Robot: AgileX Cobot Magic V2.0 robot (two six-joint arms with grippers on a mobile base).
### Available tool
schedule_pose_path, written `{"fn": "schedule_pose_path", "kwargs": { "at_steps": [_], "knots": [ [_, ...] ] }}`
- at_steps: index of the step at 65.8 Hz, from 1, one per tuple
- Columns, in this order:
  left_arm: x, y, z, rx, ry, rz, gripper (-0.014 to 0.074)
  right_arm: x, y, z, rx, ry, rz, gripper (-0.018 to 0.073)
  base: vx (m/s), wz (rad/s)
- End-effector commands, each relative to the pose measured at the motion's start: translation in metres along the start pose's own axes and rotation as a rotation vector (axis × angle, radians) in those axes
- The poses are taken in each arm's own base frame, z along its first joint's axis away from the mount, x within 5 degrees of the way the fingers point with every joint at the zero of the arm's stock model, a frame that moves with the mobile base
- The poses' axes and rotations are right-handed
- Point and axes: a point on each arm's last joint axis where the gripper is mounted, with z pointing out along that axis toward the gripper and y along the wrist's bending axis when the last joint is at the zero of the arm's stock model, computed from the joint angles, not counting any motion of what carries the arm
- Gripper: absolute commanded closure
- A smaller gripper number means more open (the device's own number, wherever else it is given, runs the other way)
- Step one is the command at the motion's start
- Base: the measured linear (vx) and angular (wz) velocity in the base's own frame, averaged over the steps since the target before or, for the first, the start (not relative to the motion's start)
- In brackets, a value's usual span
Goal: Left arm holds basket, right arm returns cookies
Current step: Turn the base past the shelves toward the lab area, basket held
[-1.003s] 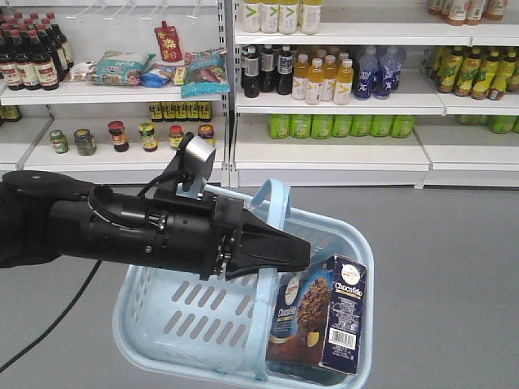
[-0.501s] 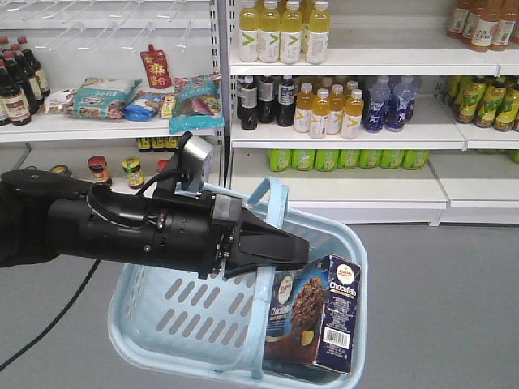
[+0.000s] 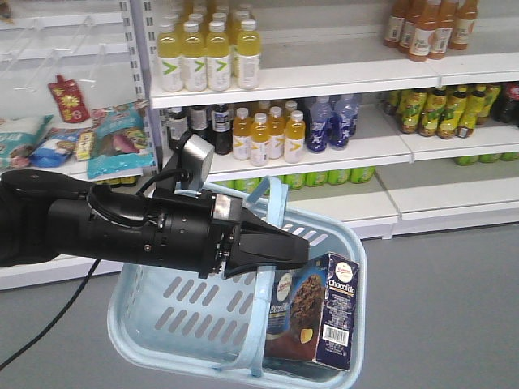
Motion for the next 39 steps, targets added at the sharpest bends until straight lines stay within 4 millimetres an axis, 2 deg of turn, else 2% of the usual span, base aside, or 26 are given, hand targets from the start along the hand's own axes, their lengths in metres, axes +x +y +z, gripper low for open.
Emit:
{"fn": "schedule_pose_path", "kwargs": {
  "at_steps": [1, 39],
  "knots": [
    [-0.0067, -0.0355, -0.0063, 0.16, -0.064, 0.033, 0.0603, -0.001, 0.0001, -0.0002, -0.002, -0.063, -0.005, 0.0565, 0.34, -0.48],
    [-0.0066, -0.0355, -0.0063, 0.16, -0.064, 0.033, 0.0603, -0.001, 0.0001, -0.0002, -0.002, -0.063, -0.005, 0.0565, 0.28, -0.61]
  ]
}}
